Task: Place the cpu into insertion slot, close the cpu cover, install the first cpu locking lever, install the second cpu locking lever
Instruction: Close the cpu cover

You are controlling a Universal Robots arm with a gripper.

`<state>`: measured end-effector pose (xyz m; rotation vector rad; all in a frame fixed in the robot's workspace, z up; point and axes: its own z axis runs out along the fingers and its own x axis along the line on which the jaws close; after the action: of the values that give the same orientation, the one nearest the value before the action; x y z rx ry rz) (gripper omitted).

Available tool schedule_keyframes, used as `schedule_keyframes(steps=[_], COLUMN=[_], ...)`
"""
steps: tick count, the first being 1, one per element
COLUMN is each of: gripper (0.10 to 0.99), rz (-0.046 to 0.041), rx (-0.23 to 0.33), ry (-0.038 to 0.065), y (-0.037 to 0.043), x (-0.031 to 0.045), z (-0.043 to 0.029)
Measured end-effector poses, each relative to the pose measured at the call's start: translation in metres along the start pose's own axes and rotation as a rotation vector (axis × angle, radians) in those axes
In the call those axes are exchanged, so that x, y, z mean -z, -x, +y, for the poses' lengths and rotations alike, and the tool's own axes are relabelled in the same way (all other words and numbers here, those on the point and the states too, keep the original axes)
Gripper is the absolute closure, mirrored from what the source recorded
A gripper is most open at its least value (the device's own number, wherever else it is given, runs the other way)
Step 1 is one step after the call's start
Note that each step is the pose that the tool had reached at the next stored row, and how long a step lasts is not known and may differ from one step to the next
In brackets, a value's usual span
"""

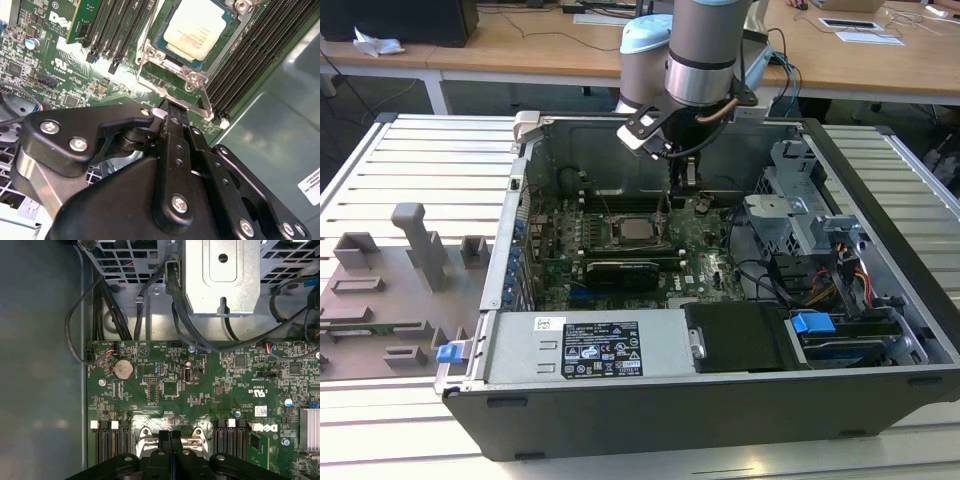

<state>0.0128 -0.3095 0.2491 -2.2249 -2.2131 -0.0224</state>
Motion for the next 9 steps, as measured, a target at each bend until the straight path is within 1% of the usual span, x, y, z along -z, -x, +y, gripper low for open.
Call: schedule_keyframes(steps=[9], gripper=[0.980], rz=[0.0000], rx=[0.000], ry=[0.000], y=[0.0000], x=[0.0000], z=[-0.0054])
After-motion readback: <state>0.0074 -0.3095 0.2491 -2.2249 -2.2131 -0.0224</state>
